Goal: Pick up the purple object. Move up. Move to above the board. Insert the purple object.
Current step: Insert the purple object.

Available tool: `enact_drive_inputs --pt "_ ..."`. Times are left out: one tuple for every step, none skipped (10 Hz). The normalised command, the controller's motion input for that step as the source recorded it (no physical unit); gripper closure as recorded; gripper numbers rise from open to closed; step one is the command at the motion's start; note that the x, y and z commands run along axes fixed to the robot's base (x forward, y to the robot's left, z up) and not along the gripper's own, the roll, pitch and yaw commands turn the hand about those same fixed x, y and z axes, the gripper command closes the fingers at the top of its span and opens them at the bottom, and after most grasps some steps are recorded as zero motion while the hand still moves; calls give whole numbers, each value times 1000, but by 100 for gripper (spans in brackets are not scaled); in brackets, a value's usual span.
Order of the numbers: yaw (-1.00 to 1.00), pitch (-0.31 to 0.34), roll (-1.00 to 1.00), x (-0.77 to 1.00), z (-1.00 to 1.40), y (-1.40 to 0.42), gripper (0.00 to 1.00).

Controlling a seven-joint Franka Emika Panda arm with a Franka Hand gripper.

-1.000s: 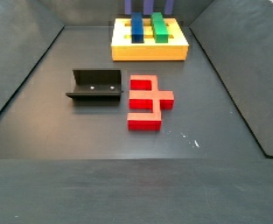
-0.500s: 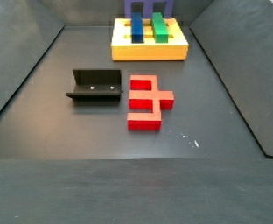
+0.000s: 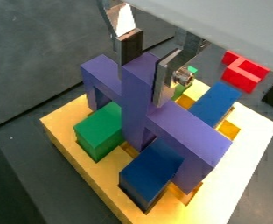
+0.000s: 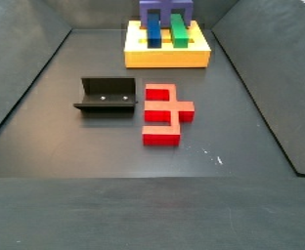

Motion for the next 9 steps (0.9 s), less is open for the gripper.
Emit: enact_drive_inputs --pt "0 0 0 106 -203 0 100" --pt "0 -1 0 117 -160 -51 100" --pt "0 -9 0 160 -189 -109 100" --pt "0 -20 0 129 -237 -126 100" --pt "0 -36 0 11 -283 -40 100" --pt "0 -24 0 0 -251 0 100" --pt "0 -31 -11 -23 -97 0 100" --pt "0 0 0 0 -11 -94 100" --pt "0 0 -11 0 0 -80 100"
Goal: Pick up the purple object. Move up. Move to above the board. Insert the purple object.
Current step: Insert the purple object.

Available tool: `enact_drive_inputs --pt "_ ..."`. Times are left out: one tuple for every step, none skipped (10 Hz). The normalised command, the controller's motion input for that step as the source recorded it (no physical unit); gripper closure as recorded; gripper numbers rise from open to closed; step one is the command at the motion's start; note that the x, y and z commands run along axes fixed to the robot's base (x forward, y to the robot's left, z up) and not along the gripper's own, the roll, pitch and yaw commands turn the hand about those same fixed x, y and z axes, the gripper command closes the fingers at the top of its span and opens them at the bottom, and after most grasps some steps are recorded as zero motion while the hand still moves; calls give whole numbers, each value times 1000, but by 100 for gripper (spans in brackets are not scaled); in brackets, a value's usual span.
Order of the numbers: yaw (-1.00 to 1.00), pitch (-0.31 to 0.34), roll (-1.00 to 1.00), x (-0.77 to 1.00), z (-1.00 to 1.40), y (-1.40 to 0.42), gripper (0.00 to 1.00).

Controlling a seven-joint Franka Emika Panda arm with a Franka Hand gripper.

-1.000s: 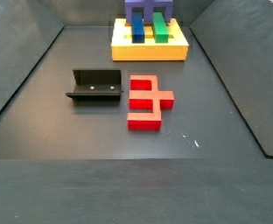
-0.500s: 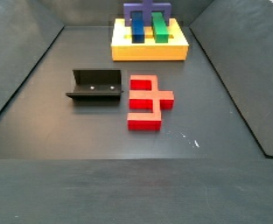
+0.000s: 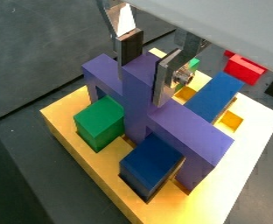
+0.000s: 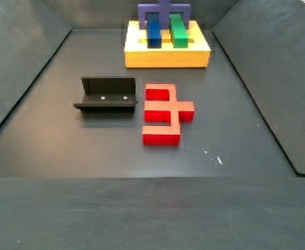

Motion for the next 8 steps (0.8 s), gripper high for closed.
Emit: enact_drive_inputs --pt "3 0 0 0 0 -63 100" --pt "0 0 0 0 6 -34 100" --pt "0 0 -7 0 -37 0 100" --pt "0 -24 -16 0 -197 9 100" --pt "0 -46 -6 6 -263 57 100" --pt "0 -26 24 126 -291 29 100" --pt "0 -101 10 23 -434 0 100" --pt "0 -149 -26 0 -520 57 100"
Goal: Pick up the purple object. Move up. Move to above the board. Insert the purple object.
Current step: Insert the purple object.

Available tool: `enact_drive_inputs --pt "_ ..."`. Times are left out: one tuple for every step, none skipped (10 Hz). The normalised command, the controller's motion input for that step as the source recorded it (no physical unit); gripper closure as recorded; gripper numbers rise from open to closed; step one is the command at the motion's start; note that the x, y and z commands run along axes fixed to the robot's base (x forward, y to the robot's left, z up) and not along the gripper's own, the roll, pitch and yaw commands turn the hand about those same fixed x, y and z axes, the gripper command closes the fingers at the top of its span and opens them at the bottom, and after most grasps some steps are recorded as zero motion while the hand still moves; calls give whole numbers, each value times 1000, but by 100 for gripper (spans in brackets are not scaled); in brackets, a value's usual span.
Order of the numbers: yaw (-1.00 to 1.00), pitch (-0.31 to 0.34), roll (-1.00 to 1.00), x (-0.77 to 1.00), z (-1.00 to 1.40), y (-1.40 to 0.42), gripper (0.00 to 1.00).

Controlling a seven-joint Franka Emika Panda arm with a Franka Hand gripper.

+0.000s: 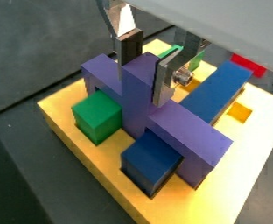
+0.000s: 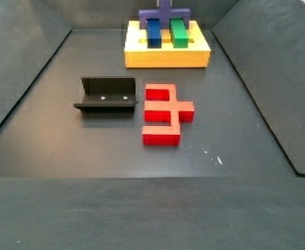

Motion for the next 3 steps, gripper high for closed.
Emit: enact_drive_inputs --pt "0 -141 -19 0 -511 51 100" --pt "0 -70 -13 0 -311 17 100" --pt "0 0 0 0 0 0 100"
